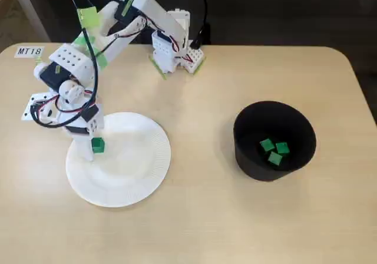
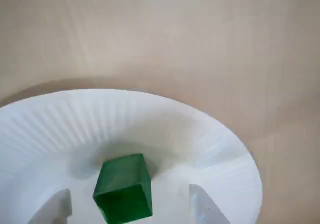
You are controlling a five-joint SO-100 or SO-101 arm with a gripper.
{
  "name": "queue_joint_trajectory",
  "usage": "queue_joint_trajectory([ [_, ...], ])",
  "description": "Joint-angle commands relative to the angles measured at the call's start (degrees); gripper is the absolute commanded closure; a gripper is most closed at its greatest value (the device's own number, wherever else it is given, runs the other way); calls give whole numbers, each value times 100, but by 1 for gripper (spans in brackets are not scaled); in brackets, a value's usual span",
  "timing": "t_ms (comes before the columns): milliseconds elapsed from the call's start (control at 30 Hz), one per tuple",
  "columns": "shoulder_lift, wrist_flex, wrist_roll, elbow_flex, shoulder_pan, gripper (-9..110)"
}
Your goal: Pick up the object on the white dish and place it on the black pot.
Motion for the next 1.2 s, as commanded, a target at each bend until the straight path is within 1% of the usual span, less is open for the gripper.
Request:
queue_joint_trajectory([
  [0, -114, 272, 97, -896, -44, 75],
  [67, -264, 272, 167, -1107, -79, 82],
  [167, -563, 272, 325, -1521, -114, 98],
  [200, -650, 290, 369, -1644, -132, 101],
  [433, -712, 343, 308, -1705, -167, 101],
  [533, -554, 580, 308, -1969, -167, 101],
  [733, 958, 598, 545, -1898, -457, 101],
  [933, 2294, 598, 1160, -1582, -1424, 101],
  [1167, 3331, 589, 1925, -1406, -3410, 101],
])
